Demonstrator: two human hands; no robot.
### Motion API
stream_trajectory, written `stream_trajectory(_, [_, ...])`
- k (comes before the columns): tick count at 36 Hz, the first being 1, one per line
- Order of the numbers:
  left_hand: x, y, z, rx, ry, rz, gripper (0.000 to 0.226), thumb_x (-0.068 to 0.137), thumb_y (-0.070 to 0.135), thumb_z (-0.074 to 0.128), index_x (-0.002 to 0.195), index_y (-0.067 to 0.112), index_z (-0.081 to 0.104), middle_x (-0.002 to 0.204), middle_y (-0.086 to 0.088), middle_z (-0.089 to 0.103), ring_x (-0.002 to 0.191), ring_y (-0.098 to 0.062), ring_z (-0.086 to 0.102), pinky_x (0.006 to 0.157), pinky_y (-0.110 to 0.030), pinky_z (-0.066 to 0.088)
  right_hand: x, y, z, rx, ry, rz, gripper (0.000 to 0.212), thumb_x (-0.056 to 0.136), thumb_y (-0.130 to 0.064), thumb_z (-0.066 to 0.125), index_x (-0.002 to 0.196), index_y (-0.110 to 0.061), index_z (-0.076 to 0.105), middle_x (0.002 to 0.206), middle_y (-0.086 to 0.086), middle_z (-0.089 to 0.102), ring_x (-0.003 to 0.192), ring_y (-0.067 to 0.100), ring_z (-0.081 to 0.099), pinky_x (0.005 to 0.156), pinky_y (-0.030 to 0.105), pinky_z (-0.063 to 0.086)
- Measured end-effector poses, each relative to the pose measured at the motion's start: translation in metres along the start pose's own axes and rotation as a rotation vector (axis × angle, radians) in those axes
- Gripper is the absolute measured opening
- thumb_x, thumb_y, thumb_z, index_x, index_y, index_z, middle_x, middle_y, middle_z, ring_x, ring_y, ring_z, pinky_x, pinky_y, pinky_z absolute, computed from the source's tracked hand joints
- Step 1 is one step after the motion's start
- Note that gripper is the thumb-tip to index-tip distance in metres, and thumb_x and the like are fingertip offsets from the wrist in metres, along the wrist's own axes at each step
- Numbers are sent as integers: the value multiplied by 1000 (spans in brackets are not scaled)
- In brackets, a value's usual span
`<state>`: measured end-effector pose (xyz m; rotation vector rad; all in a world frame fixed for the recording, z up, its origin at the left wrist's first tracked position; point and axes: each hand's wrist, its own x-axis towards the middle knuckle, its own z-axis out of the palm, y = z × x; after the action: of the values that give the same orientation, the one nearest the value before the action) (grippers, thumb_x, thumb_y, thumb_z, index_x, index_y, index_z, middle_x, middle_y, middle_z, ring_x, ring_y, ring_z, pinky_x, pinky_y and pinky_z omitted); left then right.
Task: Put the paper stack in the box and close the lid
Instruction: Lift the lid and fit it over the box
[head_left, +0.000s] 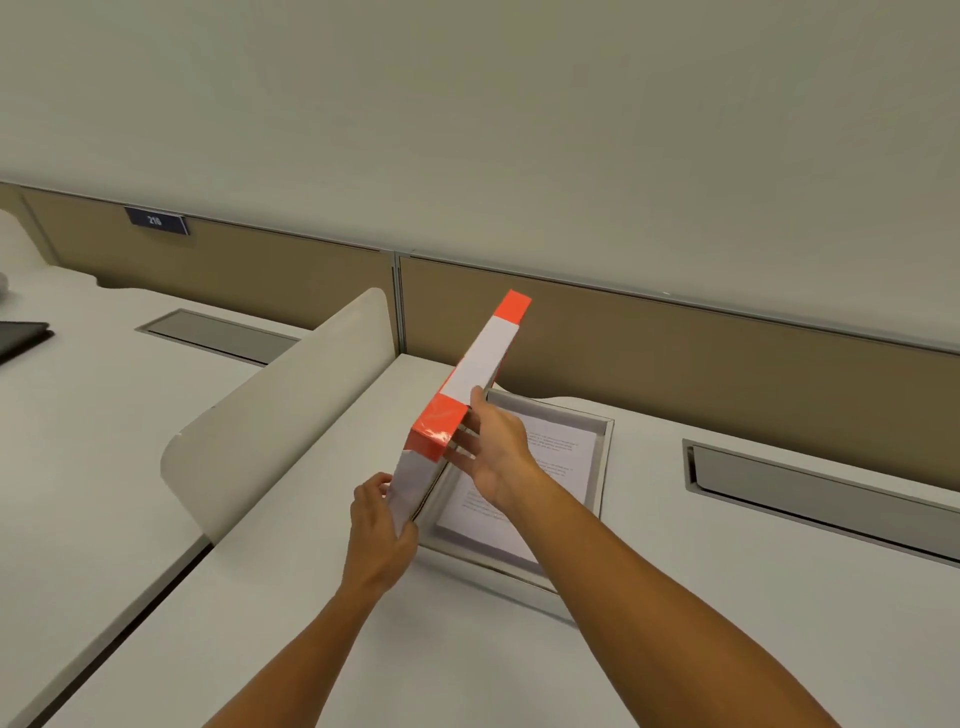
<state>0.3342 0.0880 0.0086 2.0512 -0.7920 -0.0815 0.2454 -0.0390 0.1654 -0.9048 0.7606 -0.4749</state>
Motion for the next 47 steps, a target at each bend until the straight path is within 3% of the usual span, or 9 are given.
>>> stream_trajectory(6, [15, -9, -18, -409, -78, -167, 32, 93, 30, 52, 122, 21, 43, 110, -9, 56, 99, -28, 59, 63, -17, 54, -1, -4, 2, -19, 41, 18, 50, 95, -22, 66, 140, -15, 45, 121, 5, 64, 107, 27, 65, 91, 45, 58])
stream_trajectory(11, [34, -22, -17, -355, -214, -573, 56, 103, 50, 29, 132, 7, 49, 128, -15, 58, 116, -35, 58, 95, -43, 47, -1, -3, -2, -28, 45, 20, 47, 96, -17, 63, 140, -14, 46, 122, 5, 63, 105, 25, 64, 76, 38, 59])
stream_trajectory(14, [40, -26, -15, -343, -310, -671, 63, 100, 55, 30, 123, 1, 54, 118, -19, 64, 106, -37, 63, 96, -46, 53, -1, -3, -7, -52, 43, 30, 46, 96, -19, 63, 139, -16, 48, 122, 5, 63, 107, 27, 64, 88, 45, 58])
stream_trajectory(19, [52, -24, -9, -410, -388, -735, 56, 98, 57, 35, 116, 7, 53, 103, -19, 64, 88, -33, 65, 67, -39, 57, 1, -2, -17, -69, 23, 39, 48, 97, -16, 61, 142, -25, 46, 129, 6, 62, 110, 28, 63, 93, 51, 57])
stream_trajectory(25, [60, -20, -6, -313, -403, -701, 57, 99, 54, 36, 107, 3, 59, 84, -17, 66, 73, -31, 68, 58, -35, 57, -2, -13, -33, -95, -55, 81, 51, 98, -3, 57, 142, -25, 45, 131, 11, 61, 117, 33, 61, 98, 58, 52])
stream_trajectory(30, [66, -16, -7, -211, -343, -686, 58, 97, 58, 38, 113, 5, 55, 104, -18, 66, 94, -37, 67, 82, -45, 57, -2, -25, -43, -198, -35, 68, 40, 98, 3, 52, 134, -15, 52, 128, 11, 64, 116, 32, 62, 102, 55, 50])
stream_trajectory(33, [70, -16, -13, -167, -286, -637, 60, 97, 57, 40, 113, 2, 57, 101, -19, 67, 87, -35, 68, 78, -44, 56, -3, -26, -49, -240, -22, 60, 31, 100, 1, 46, 126, -13, 57, 121, 11, 67, 114, 30, 63, 104, 54, 49])
stream_trajectory(43, [90, -9, -30, -121, -224, -477, 52, 93, 54, 52, 117, 8, 51, 104, -10, 62, 89, -31, 63, 72, -45, 54, -5, -12, -81, -186, 56, 41, 22, 99, -15, 42, 91, -17, 62, 81, 0, 72, 82, 21, 71, 77, 34, 59])
stream_trajectory(47, [95, 9, -30, -114, -306, -408, 47, 95, 53, 50, 127, 18, 47, 115, -7, 59, 98, -32, 61, 68, -45, 55, -2, -3, -93, -242, 136, 62, 34, 100, -36, 45, 127, -16, 52, 112, 8, 69, 102, 28, 70, 92, 43, 58])
